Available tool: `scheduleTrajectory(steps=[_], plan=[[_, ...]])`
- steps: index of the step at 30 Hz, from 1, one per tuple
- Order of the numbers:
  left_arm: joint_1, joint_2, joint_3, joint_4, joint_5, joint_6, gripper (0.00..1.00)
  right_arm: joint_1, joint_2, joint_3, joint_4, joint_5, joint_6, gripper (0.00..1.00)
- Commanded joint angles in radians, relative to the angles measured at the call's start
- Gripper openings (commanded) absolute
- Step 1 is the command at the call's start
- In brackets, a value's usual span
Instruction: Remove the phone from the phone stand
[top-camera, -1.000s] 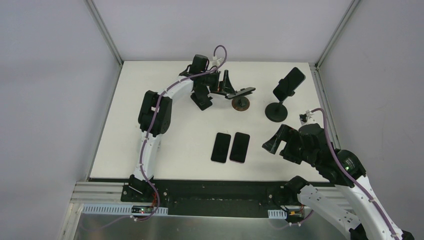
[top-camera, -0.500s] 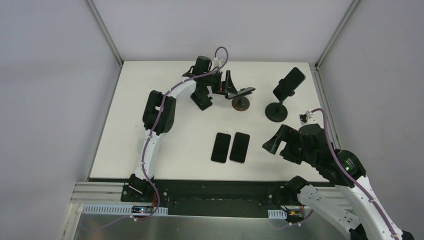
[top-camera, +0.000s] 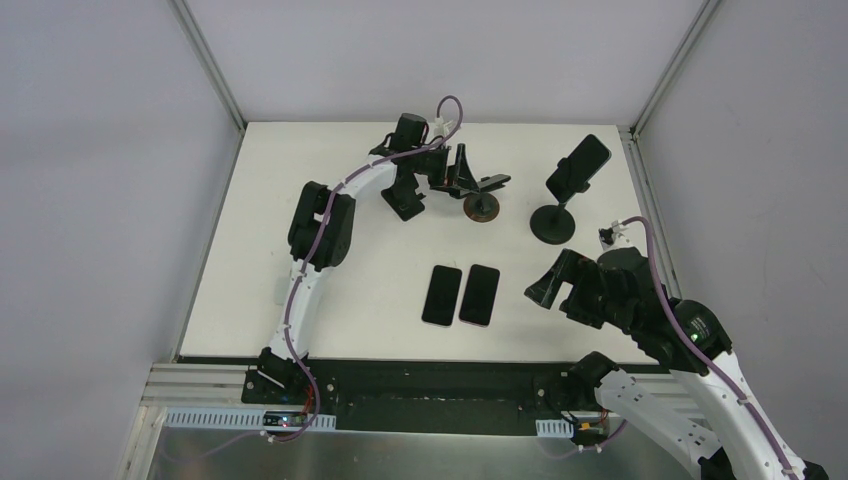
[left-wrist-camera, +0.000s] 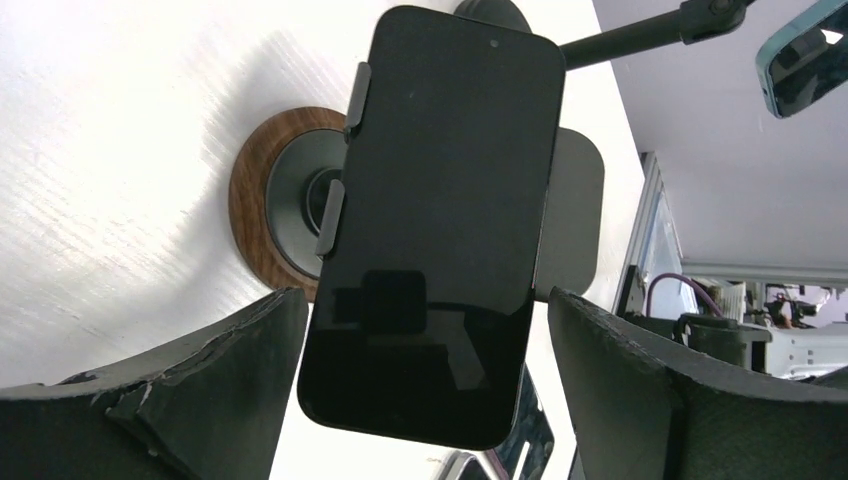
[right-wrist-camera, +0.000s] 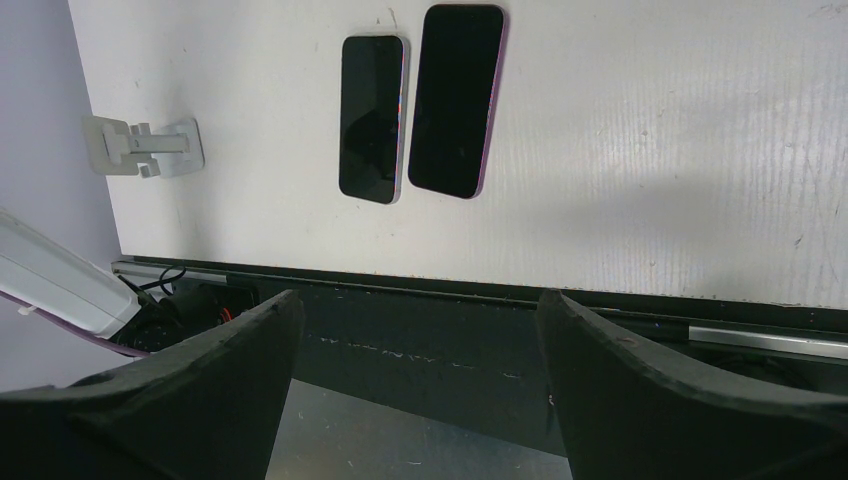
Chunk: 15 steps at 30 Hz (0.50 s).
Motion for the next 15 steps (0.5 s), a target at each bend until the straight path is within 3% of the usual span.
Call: scheduleTrajectory(steps=[1,9,15], plan=[[-0.005,-0.004,0.007,0.022,0.078,0.021,0.92,-0.005,-0.006,-0.008,-0.003,0.01,-0.011,0.89],[-0.005,-0.016,-0.003,0.022,0.096,0.026,0.81,-0.005,-0.007,-0.004,-0.002,0.007,-0.012,0.89],[-0.005,-0.021,-0.017,0.022,0.113,0.028,0.84,-0.005,-0.016,-0.007,-0.003,0.005,-0.008,0.89]])
